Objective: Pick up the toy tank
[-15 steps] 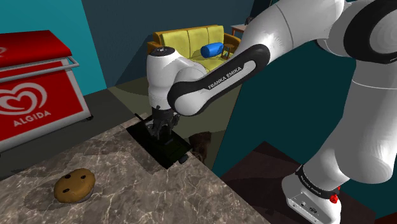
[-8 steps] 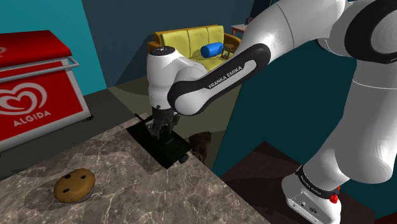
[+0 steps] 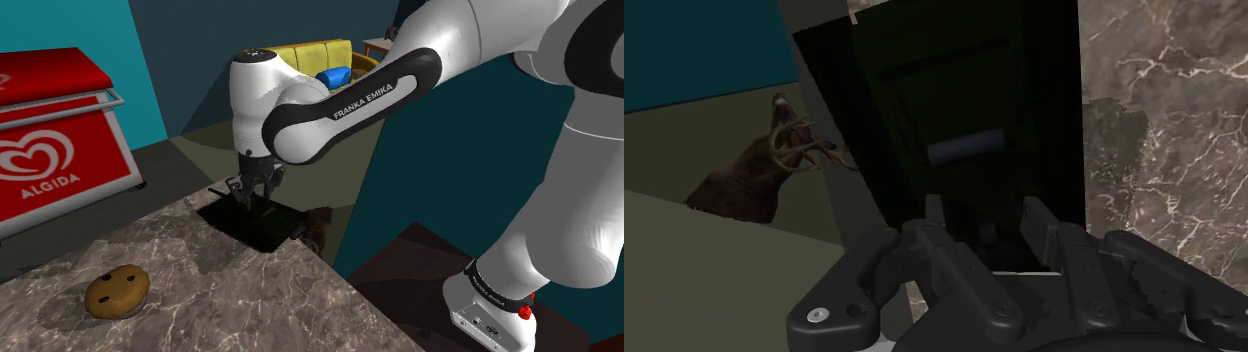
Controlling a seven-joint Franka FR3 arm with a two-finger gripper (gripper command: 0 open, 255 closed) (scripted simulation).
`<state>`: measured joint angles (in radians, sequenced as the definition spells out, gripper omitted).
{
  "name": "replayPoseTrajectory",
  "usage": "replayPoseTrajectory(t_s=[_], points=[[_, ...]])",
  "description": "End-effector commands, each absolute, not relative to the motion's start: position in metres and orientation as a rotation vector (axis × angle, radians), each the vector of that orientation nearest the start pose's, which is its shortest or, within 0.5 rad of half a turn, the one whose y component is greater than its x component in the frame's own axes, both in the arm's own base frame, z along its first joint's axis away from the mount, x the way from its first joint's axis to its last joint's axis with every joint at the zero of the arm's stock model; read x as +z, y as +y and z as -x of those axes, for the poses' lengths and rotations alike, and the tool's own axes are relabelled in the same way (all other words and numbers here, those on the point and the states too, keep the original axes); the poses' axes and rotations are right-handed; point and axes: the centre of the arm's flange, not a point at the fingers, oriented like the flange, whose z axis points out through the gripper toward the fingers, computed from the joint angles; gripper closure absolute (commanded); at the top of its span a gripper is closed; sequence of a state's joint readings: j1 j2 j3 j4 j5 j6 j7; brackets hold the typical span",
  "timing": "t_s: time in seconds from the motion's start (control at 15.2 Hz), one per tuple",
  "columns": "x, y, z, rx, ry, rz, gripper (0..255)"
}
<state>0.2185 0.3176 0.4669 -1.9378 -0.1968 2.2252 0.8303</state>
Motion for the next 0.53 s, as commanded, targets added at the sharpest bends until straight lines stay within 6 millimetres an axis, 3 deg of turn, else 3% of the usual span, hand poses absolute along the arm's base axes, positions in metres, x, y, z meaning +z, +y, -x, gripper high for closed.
replayPoseTrajectory(t_s=[0.0, 0.33, 0.46], points=[[0.351, 0.374, -0.486, -0.032, 0.072, 3.143, 255], [0.377, 0.374, -0.486, -0.032, 0.072, 3.143, 255], [0.378, 0.374, -0.486, -0.032, 0.072, 3.143, 255]])
